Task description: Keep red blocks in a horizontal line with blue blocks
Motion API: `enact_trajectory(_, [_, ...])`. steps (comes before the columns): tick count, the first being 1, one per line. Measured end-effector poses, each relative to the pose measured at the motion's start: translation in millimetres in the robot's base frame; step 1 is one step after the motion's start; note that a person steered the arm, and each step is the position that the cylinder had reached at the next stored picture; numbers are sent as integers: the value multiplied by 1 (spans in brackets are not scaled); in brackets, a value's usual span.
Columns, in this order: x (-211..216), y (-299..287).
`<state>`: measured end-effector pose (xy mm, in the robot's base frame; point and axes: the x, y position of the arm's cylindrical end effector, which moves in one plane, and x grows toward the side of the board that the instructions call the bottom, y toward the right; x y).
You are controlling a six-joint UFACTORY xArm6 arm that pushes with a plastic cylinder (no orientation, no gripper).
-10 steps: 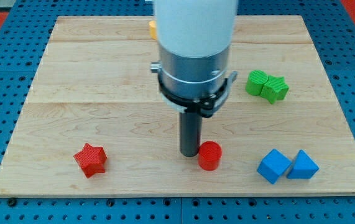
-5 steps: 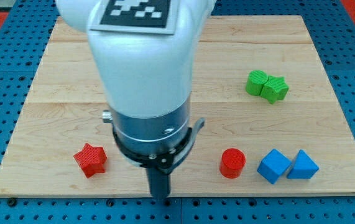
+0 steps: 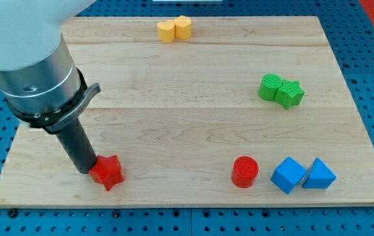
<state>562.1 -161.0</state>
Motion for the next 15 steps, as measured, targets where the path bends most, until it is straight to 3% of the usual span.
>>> enact_trajectory(2, [25,-7])
enact_trajectory(4, [20,62])
enact_trajectory(6, [-27,35])
enact_trajectory(8, [-22,56])
enact_trajectory(9, [-18,35])
enact_trajectory(11, [1,108])
enact_trajectory(13, [29,120])
enact_trajectory(14, [17,100])
enact_trajectory(15, [-34,101])
